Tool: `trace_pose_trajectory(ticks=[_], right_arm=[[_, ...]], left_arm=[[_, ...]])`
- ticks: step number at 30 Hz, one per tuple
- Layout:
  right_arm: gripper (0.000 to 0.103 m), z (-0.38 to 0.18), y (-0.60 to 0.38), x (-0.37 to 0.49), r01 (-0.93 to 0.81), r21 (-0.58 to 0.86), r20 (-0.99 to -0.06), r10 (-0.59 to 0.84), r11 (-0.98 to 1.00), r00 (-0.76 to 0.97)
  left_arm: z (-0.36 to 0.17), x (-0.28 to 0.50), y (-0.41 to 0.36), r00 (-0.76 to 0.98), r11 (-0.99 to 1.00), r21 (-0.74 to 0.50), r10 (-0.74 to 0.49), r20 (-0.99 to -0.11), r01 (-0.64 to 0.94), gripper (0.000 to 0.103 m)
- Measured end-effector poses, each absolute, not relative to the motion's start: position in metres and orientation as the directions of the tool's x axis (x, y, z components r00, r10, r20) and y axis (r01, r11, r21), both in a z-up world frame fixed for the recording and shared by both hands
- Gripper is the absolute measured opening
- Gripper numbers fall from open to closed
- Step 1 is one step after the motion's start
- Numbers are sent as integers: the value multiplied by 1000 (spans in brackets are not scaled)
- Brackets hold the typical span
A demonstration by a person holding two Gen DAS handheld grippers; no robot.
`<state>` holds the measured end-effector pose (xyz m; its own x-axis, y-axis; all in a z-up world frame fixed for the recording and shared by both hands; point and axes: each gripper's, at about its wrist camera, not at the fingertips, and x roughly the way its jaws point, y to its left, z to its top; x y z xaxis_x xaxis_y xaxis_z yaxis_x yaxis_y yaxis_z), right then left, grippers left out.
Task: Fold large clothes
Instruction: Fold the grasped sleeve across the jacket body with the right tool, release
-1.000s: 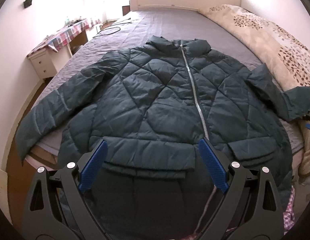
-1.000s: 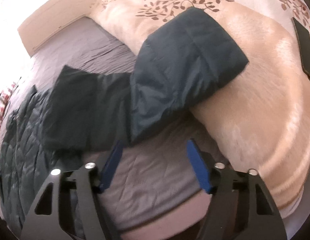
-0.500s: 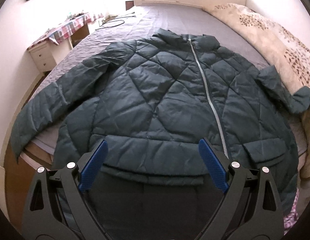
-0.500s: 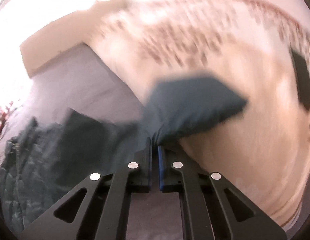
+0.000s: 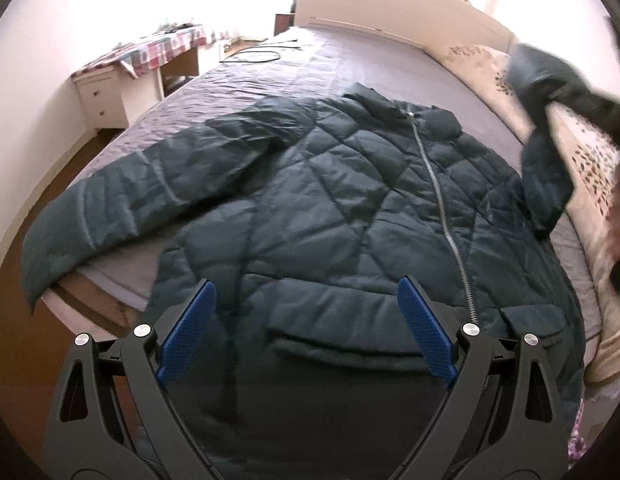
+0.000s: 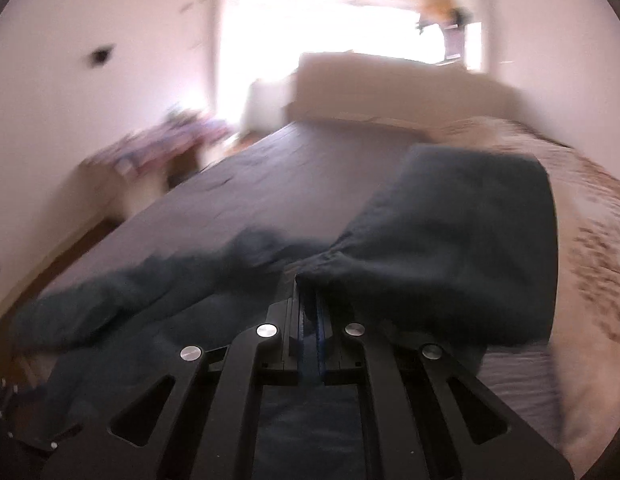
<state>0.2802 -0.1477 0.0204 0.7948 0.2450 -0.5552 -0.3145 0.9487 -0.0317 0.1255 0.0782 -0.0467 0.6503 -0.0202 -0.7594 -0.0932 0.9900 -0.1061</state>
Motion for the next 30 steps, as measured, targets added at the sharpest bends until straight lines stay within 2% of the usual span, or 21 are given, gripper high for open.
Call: trace_pose_trajectory(ticks=[1, 3, 5, 6, 17, 21, 25, 26, 28, 30], right_arm=[[7, 6, -134, 286, -342, -33, -594, 256, 939, 762], [24, -28, -106, 301, -390, -2, -698, 278, 921, 660], [67, -51, -94, 304, -390, 30, -754, 277, 920, 596], [70, -56, -93, 303, -385, 45, -763, 280, 922, 582], [70, -58, -166, 256, -306, 133, -746, 298, 943, 595], [70, -73, -195, 232, -260, 125, -763, 260, 958, 591], [70, -83, -223, 216, -208, 127, -780, 227, 970, 584], [70, -85, -228, 214, -199, 124, -782, 219, 972, 584], [70, -88, -243, 211, -171, 120, -786, 199, 978, 586], [68, -92, -256, 212, -141, 137, -788, 194, 980, 584]], left_arm=[[-47, 125, 82, 650, 989, -107, -17, -760, -99, 91], [-49, 124, 90, 648, 988, -109, -11, -762, -110, 91], [-49, 122, 97, 648, 987, -108, -6, -762, -118, 91], [-49, 122, 101, 649, 987, -109, -5, -760, -120, 91], [-32, 163, 99, 680, 990, -137, -74, -729, -40, 91], [-29, 212, 97, 670, 983, -176, -96, -736, -52, 91], [-35, 261, 85, 656, 985, -156, -68, -751, -77, 90], [-39, 276, 81, 652, 987, -135, -43, -757, -92, 88], [-47, 297, 74, 639, 988, -116, -26, -769, -99, 67], [-56, 314, 66, 613, 990, -86, 1, -790, -113, 57]])
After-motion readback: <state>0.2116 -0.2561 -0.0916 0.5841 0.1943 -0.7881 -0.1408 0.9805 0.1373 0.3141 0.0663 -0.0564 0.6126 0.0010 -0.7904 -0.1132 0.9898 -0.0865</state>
